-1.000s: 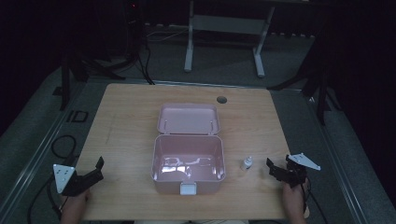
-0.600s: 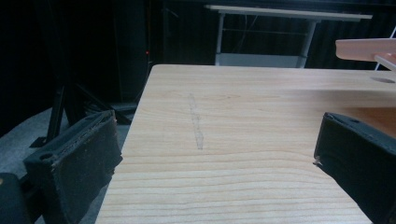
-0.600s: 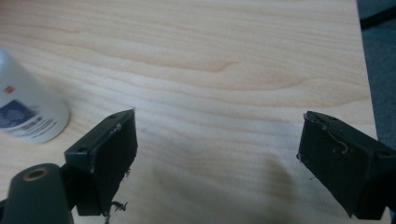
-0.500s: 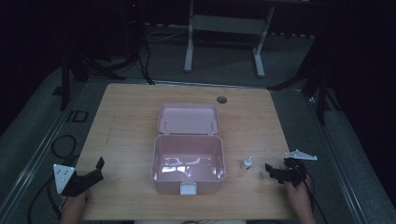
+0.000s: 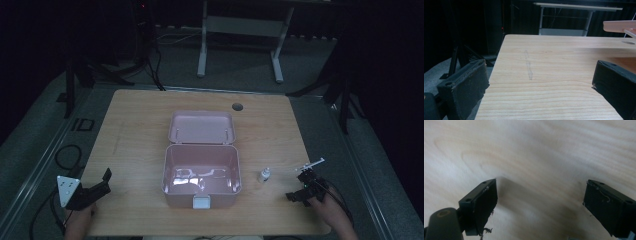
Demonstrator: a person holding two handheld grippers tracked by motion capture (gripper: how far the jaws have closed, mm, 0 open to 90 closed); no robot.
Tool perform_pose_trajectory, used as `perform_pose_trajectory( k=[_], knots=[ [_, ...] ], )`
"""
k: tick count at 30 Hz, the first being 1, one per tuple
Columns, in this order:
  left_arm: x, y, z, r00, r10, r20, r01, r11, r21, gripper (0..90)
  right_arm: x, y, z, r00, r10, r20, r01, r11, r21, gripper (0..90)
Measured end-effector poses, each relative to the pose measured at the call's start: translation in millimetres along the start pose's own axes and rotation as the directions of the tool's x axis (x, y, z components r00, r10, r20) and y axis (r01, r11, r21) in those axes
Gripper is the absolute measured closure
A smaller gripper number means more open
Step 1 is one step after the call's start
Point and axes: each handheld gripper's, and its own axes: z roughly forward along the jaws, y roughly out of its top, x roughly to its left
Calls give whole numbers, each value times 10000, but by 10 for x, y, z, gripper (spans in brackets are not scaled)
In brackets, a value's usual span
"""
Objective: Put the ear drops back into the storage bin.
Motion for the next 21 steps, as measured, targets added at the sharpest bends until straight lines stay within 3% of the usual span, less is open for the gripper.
perform_pose_trajectory(
  k=[4,9,13,15,18,21],
  knots=[
    [0,0,0,10000,-16,-9,16,10000,3,5,14,5,-17,9973,-636,-380,659,9957,655,125],
    [3,1,2,10000,-24,-8,24,10000,35,5,36,23,-60,9823,-1746,-676,1827,9731,1407,128],
    [2,1,1,10000,-17,-8,17,10000,26,5,74,54,-124,9596,-2513,-1265,2715,9450,1822,131],
    [2,1,1,10000,-20,-5,20,10000,27,5,97,67,-134,9463,-2767,-1673,3092,9256,2184,132],
    [3,1,1,10000,-29,3,29,10000,31,4,146,84,-139,9248,-3291,-1909,3710,8913,2607,135],
    [4,1,2,10000,-37,15,37,10000,22,5,172,117,-153,9108,-3534,-2133,4020,8766,2646,132]
  ],
)
